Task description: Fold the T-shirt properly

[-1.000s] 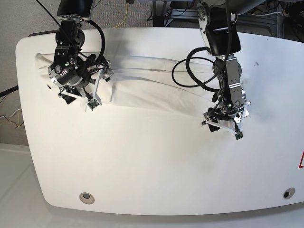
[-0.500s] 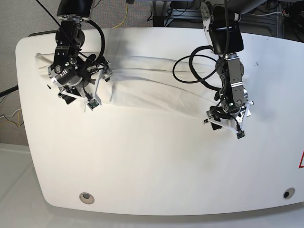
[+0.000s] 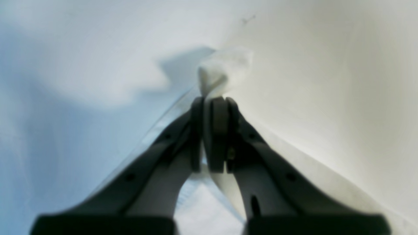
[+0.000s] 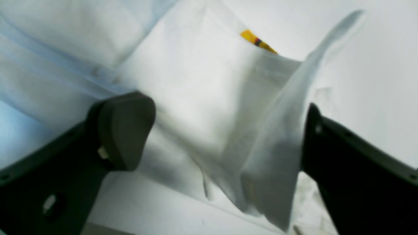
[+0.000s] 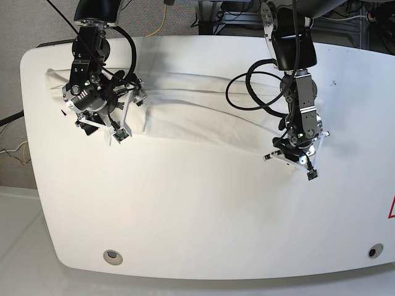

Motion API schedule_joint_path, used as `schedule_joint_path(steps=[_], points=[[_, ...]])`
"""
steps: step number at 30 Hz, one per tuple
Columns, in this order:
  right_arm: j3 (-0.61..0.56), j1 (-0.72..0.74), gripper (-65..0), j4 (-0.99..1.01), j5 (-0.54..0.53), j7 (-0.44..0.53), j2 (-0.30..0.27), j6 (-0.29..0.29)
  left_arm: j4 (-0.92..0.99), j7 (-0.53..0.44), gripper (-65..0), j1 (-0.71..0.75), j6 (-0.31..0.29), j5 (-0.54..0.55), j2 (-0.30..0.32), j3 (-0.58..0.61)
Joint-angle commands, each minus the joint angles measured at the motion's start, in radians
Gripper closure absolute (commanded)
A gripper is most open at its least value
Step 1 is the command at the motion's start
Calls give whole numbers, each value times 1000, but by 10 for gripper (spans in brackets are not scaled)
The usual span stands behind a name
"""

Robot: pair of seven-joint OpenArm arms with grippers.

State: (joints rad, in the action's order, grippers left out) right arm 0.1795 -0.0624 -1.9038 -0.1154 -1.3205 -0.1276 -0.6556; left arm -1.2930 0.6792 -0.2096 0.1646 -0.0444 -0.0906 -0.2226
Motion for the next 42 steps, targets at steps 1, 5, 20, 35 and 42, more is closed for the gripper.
schedule_joint_path(steps=[1, 5, 20, 35, 42], points=[[4, 13, -584, -21, -5, 11, -8, -3, -15, -16, -35, -14, 0, 1, 1, 2], [4, 13, -584, -21, -5, 11, -8, -3, -15, -16, -35, -14, 0, 1, 1, 2], [4, 14, -584, -20, -5, 11, -8, -3, -21, 47, -35, -72, 0, 1, 39, 4], [4, 19, -584, -18, -5, 11, -7, -3, -23, 136, -35, -100, 0, 5, 44, 4], [2, 28, -584, -18, -5, 11, -7, 0, -63, 184, -35, -93, 0, 5, 39, 4]])
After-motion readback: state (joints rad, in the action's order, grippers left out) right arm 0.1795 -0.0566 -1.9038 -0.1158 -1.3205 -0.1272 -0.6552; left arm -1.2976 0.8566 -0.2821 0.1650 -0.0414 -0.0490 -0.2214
